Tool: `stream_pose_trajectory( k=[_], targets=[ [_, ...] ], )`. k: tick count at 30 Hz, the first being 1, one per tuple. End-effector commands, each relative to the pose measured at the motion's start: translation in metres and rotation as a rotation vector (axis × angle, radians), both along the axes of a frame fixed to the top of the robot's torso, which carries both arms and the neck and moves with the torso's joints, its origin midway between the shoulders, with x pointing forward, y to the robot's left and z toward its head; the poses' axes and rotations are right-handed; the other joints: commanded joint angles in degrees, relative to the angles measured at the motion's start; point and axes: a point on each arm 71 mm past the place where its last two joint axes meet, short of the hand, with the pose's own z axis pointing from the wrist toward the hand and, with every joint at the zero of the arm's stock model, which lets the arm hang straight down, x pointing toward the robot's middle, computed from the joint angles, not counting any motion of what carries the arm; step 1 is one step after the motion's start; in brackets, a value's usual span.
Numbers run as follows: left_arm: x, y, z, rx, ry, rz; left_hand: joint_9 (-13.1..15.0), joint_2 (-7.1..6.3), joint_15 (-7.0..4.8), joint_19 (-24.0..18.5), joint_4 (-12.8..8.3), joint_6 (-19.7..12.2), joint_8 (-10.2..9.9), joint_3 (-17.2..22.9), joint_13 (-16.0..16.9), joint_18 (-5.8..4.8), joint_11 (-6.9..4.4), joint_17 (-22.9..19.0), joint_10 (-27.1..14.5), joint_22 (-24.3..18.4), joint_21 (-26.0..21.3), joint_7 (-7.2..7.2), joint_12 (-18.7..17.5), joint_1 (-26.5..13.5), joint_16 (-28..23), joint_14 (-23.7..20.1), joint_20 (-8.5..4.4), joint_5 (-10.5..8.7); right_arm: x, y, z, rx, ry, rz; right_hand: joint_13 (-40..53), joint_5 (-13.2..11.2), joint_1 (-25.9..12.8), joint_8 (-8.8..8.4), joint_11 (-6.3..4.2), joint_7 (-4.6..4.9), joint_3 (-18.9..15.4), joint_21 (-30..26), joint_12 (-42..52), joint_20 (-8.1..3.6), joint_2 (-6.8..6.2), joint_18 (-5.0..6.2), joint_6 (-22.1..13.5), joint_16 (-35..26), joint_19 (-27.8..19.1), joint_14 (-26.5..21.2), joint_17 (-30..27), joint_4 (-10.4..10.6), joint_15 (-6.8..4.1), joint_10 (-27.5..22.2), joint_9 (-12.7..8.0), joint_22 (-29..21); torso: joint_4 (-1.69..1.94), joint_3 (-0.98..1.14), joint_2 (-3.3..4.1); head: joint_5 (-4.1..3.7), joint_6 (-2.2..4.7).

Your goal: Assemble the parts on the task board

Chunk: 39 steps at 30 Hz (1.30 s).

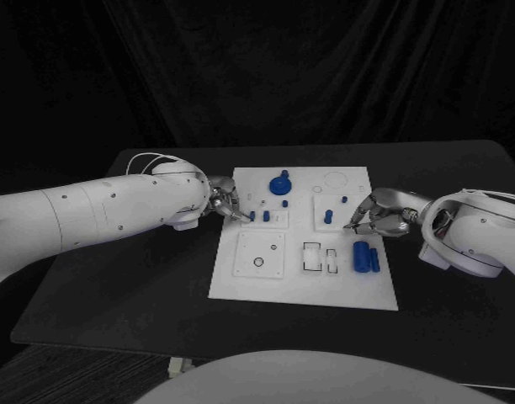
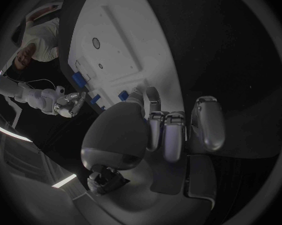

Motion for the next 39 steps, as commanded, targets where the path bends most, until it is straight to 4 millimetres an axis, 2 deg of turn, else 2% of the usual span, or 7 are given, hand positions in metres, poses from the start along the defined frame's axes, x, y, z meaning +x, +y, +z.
stream_pose_trajectory(
  k=[1, 22, 26, 29, 32, 36, 39],
  targets=[
    [-0.001, -0.002, -0.001, -0.010, 0.011, -0.009, -0.24, -0.26, 0.11, -0.47, -0.08, -0.05, -0.45, -0.57, 11.38, -0.14, -0.01, 15.10, 3.03, 9.98, -0.42, 0.20, -0.62, 2.17, 0.15, 5.95, -0.13, -0.23, -0.001, 0.000, -0.002, -0.012, 0.012, -0.007, -3.78, 0.39, 3.87, -0.22, -0.22, -0.12, 0.12, -0.27, -0.16, 0.11, 3.27, 0.43, 0.02, -0.25, -0.39, 2.57, 3.29, -0.33, -0.54, -0.17, -0.10, 9.11, 0.00, 0.00, -0.01, 0.03, 0.00],
    [-0.012, 0.002, 0.007, -0.087, -0.037, -0.047, -2.05, -3.50, 0.65, -1.59, -0.93, -1.48, -3.43, -1.87, 10.03, 0.20, 0.66, 15.10, 1.52, 9.47, -2.49, 1.05, -2.58, 7.83, 0.15, 5.95, 0.25, -0.20, -0.001, -0.003, -0.002, -0.015, 0.013, -0.013, -3.85, 0.53, 4.00, -0.22, -0.22, -0.12, 0.20, -0.37, -0.20, 0.11, 3.22, 0.45, 0.01, -0.30, -0.43, 2.54, 3.19, -0.43, -0.54, -0.22, -0.10, 9.08, -0.01, 0.00, -0.03, -0.25, 0.00],
    [-0.013, -0.004, 0.018, -0.133, -0.060, -0.079, -5.75, -2.50, 1.22, -1.90, 0.29, -1.63, -6.79, -1.62, 9.82, 0.27, 1.26, 15.10, 1.20, 9.38, -2.94, 1.71, -2.86, 8.17, 0.15, 5.95, 0.79, -0.02, -0.001, -0.004, -0.002, -0.016, 0.012, -0.016, -3.89, 0.58, 4.06, -0.22, -0.21, -0.11, 0.24, -0.41, -0.22, 0.11, 3.19, 0.45, 0.01, -0.34, -0.45, 2.51, 3.11, -0.48, -0.54, -0.24, -0.09, 9.07, 0.00, 0.00, -0.02, -0.30, 0.00],
    [-0.009, -0.010, 0.031, -0.173, -0.058, -0.095, -12.93, -1.57, 1.98, -2.07, 0.40, -0.80, -13.23, -1.47, 9.75, 0.24, 2.18, 15.10, 1.02, 9.36, -3.15, 2.82, -2.86, 7.56, 0.15, 5.95, 1.79, 0.04, -0.001, -0.004, -0.002, -0.016, 0.012, -0.017, -3.93, 0.60, 4.08, -0.21, -0.21, -0.10, 0.25, -0.44, -0.24, 0.11, 3.17, 0.46, 0.02, -0.36, -0.46, 2.50, 3.09, -0.49, -0.54, -0.27, -0.09, 9.06, -0.01, 0.00, -0.03, -0.20, 0.00],
    [-0.006, -0.016, 0.041, -0.186, -0.040, -0.107, -17.13, -1.12, 2.44, -2.09, 0.29, -0.24, -16.50, -1.74, 9.89, 0.31, 2.66, 15.10, 1.13, 9.37, -3.12, 3.52, -2.61, 6.22, 0.15, 5.95, 2.07, 0.95, -0.001, -0.004, -0.002, -0.016, 0.012, -0.016, -3.93, 0.60, 4.08, -0.21, -0.21, -0.10, 0.25, -0.44, -0.24, 0.11, 3.17, 0.46, 0.02, -0.36, -0.46, 2.50, 3.09, -0.49, -0.54, -0.27, -0.09, 9.06, 0.00, 0.00, -0.01, -0.21, 0.00],
    [0.001, -0.022, 0.049, -0.159, 0.004, -0.115, -25.90, 0.47, 3.43, -1.82, 0.22, 0.92, -22.62, -3.20, 10.47, 0.22, 3.67, 15.10, 1.78, 9.50, -2.52, 4.84, -1.65, 0.27, 0.15, 5.95, 2.97, 5.37, 0.000, -0.002, -0.002, -0.015, 0.012, -0.012, -3.93, 0.60, 4.08, -0.21, -0.21, -0.10, 0.25, -0.44, -0.24, 0.11, 3.17, 0.46, 0.02, -0.36, -0.46, 2.50, 3.09, -0.49, -0.54, -0.27, -0.09, 9.06, -0.03, 0.01, -0.01, -0.09, 0.00],
    [0.007, -0.025, 0.050, -0.126, 0.027, -0.102, -28.69, 0.65, 3.41, -1.54, 0.42, 1.99, -24.12, -3.63, 10.69, 0.19, 3.85, 15.10, 2.04, 9.62, -2.04, 4.84, -1.29, -0.64, 0.15, 5.95, 3.04, 9.01, 0.000, -0.001, -0.002, -0.013, 0.011, -0.010, -3.94, 0.62, 4.08, -0.20, -0.20, -0.09, 0.26, -0.48, -0.25, 0.12, 3.14, 0.47, 0.04, -0.36, -0.47, 2.50, 3.10, -0.49, -0.53, -0.28, -0.09, 9.05, 0.00, 0.01, -0.02, -0.18, 0.00]
  ],
)
